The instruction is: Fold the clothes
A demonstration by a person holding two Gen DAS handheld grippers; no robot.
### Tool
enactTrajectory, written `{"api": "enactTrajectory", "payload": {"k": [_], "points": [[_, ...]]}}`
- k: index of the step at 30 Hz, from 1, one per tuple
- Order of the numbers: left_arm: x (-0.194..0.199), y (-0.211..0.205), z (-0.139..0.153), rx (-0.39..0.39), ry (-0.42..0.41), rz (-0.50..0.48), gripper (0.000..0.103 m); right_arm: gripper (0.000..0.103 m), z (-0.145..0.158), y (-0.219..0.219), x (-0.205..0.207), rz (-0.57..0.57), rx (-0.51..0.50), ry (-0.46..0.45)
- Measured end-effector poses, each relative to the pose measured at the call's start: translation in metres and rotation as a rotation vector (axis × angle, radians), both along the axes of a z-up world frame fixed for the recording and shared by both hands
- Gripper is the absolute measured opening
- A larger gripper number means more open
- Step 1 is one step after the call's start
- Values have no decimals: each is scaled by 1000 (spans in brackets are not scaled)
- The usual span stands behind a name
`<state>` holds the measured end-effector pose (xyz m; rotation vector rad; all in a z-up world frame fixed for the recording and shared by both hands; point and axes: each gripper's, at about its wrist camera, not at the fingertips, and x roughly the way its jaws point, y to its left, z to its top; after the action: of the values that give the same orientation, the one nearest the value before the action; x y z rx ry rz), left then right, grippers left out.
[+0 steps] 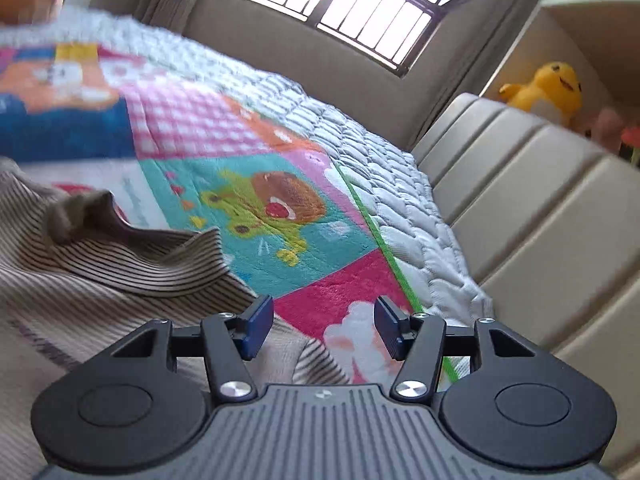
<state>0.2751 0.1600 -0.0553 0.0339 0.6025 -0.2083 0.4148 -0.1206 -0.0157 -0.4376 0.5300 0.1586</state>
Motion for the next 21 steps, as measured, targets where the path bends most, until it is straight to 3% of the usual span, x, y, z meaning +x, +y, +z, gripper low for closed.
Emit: {"api": "enactTrajectory", "payload": {"k": [5,8,10,13,16,19,20,21], "points": [[-1,-1,2,-5,-13,8,103,72,1,-65,-115,-39,180,56],[-22,7,16,-53,-55,72,103,72,-10,-100,-175,-74,239,91],[-48,10,29,-118,-61,63,103,72,-19,-122,-201,-106,303,119],[-85,-1,37,-183,-26,-24,103,70,-33,-147,-225,-133,391,169],[-114,-36,31,-122,34,-125,103,69,-37,-154,-240,-120,457,173],[-130,-66,22,-43,82,-171,103,47,-38,-144,-249,-77,456,171],[-134,-75,20,-16,90,-176,103,35,-38,-141,-253,-62,455,172],[-138,-81,20,12,89,-178,103,31,-38,-139,-257,-49,459,177]]}}
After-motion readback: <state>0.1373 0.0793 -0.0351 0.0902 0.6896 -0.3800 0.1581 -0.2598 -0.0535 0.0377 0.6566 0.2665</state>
